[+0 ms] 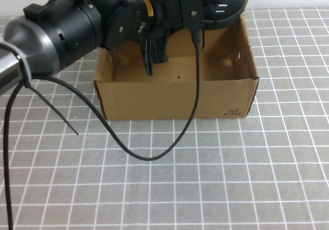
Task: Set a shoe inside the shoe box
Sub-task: Adjust the shoe
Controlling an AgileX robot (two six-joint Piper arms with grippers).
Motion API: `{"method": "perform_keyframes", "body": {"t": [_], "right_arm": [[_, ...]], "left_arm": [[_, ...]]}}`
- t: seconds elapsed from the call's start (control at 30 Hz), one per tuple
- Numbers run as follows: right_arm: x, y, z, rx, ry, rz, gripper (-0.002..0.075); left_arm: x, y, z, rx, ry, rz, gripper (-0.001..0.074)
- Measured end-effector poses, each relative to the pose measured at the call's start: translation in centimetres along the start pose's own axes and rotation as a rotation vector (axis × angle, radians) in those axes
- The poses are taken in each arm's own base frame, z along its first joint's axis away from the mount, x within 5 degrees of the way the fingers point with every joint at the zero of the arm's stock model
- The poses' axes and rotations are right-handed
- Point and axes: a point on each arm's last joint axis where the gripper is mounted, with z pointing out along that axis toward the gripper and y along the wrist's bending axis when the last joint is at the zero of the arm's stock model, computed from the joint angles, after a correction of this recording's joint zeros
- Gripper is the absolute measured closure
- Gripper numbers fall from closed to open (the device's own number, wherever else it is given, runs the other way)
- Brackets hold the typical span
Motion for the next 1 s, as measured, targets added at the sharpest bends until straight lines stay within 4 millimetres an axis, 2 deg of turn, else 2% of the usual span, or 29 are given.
{"method": "perform_keyframes", "body": {"t": [0.2,0.43,0.7,0.9,1.0], "right_arm": [[-0.01,0.06,0.21,-0.041,-0.003,-0.036,0.0341],[0.15,0.6,0.59,-0.096,0.006,-0.083,0.0354],[-0.14,0.58,0.72,-0.094,-0.03,-0.107,0.0222],[-0.25,0.46,0.77,-0.081,-0.044,-0.115,0.0203],[-0.6,0.48,0.14,-0.074,-0.076,-0.127,0.0202]], "left_arm": [[-0.01,-0.01,0.0,0.001,-0.001,0.018,0.0722],[-0.07,-0.01,0.0,0.001,-0.007,0.011,0.0723],[0.01,-0.08,0.08,0.007,-0.006,-0.005,0.0724],[0.0,-0.18,0.35,0.004,-0.009,-0.005,0.0724],[-0.02,-0.04,0.42,-0.012,-0.019,-0.008,0.0724]]}}
